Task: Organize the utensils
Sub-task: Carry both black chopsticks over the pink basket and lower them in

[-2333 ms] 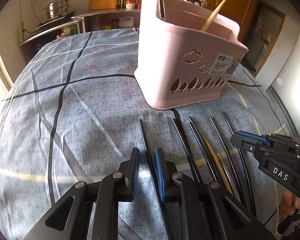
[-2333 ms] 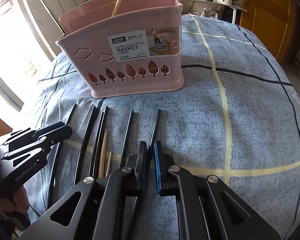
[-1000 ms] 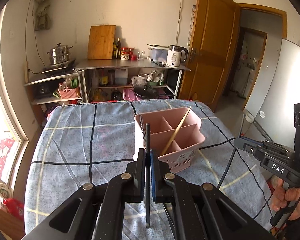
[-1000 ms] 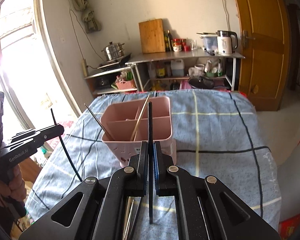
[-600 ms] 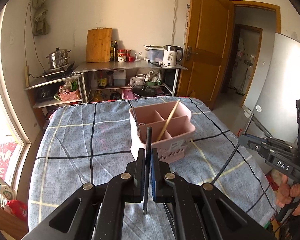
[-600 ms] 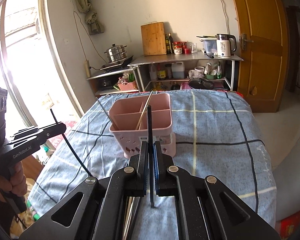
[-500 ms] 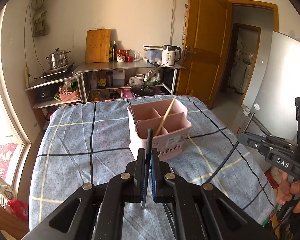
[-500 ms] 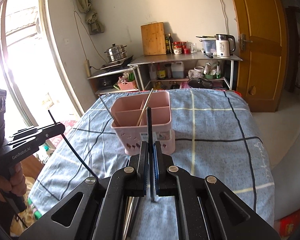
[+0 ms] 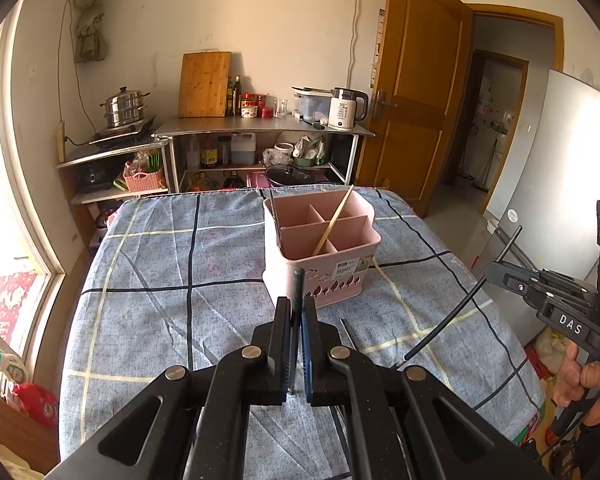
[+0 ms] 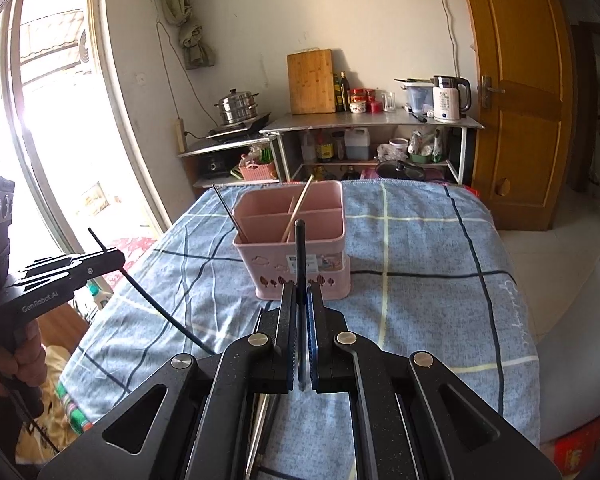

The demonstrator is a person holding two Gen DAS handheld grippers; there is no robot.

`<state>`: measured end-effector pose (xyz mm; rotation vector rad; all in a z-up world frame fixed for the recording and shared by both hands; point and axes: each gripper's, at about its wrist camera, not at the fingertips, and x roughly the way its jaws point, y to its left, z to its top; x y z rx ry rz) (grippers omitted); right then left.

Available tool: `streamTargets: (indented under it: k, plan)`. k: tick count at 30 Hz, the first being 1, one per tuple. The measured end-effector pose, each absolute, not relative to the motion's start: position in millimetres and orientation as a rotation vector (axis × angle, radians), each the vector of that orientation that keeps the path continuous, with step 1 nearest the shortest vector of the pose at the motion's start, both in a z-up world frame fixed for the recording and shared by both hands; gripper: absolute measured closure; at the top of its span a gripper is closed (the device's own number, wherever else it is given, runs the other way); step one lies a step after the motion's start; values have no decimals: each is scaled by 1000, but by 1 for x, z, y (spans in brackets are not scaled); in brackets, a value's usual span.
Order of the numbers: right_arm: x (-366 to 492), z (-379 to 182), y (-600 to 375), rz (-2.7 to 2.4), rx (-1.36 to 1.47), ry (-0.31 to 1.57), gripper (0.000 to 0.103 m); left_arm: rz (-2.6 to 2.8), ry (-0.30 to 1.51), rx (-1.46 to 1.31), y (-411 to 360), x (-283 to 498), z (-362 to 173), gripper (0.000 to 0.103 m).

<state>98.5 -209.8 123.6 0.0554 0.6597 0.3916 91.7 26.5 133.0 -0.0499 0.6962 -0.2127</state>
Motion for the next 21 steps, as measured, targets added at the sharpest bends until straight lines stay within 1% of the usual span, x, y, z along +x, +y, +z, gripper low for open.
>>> streamTargets:
  k: [12,21]
  plan:
    - [120,155,-202,421,66,585,98,-275,620,-89,21,116,180,99]
    - [153,185,-192,426,85,508,98,-283,537,-85,18,148,218,99]
